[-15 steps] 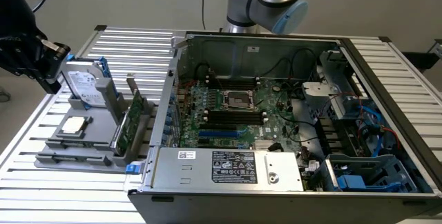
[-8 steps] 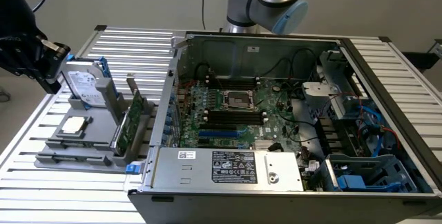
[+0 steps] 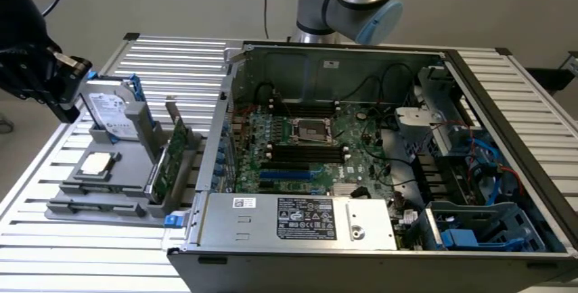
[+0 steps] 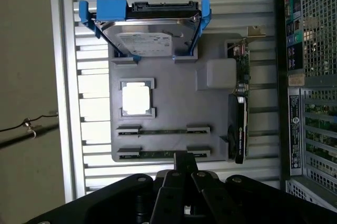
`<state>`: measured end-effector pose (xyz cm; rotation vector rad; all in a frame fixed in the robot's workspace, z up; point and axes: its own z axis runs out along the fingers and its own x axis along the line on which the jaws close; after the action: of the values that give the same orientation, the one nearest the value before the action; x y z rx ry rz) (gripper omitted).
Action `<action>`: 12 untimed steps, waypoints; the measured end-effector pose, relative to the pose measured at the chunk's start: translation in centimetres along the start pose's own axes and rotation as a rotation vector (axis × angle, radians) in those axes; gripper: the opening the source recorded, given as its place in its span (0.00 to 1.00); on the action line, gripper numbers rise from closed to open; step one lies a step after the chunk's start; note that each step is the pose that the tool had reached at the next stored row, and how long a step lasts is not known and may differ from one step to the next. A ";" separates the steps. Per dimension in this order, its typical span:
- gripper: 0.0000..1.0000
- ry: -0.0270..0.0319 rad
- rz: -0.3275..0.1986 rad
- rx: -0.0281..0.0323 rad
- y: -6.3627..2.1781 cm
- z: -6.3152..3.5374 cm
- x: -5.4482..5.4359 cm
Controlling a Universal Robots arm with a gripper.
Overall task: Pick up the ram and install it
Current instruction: 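Pick up the ram and move it above insertion slot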
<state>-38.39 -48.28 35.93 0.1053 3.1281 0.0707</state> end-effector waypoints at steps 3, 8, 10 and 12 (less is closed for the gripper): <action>0.11 0.0025 -0.046 -0.0002 -0.01 0.10 0.0; 0.11 0.0077 -0.137 -0.0010 -0.03 0.40 0.0; 0.11 0.0099 -0.174 -0.0014 -0.03 0.53 0.0; 0.11 0.0118 -0.210 -0.0017 -0.04 0.67 0.0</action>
<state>-38.38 -48.29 35.27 -0.2247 3.1288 0.0720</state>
